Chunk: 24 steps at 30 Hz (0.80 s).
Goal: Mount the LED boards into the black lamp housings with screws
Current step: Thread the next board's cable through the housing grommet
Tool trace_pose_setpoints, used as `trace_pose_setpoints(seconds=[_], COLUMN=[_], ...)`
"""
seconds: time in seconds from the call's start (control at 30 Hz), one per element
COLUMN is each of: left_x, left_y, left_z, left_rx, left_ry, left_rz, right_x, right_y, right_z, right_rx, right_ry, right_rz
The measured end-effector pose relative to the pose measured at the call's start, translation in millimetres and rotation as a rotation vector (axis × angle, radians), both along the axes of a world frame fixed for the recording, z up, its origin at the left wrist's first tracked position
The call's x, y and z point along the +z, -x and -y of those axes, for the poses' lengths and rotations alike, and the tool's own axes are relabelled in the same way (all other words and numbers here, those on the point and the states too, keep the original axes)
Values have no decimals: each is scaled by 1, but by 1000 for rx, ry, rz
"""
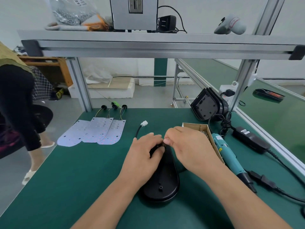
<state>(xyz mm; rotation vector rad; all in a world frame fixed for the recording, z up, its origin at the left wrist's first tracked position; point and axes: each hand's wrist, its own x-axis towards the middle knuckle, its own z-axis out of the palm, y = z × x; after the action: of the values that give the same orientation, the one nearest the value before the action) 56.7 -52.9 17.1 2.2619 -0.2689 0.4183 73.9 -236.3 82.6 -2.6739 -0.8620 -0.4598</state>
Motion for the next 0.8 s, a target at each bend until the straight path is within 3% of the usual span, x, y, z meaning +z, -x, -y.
trace_pose_setpoints(seconds=[0.5,0.8], left_x=[-2,-2], left_y=[-1,2], left_z=[-4,-6], left_rx=[51,9], left_ry=[1,71], left_rz=[-111,-97], right_x=[-3,6], right_y=[0,1], right_z=[-4,2], right_rx=[0,-52], right_ry=[-82,0], right_rz=[71,-37])
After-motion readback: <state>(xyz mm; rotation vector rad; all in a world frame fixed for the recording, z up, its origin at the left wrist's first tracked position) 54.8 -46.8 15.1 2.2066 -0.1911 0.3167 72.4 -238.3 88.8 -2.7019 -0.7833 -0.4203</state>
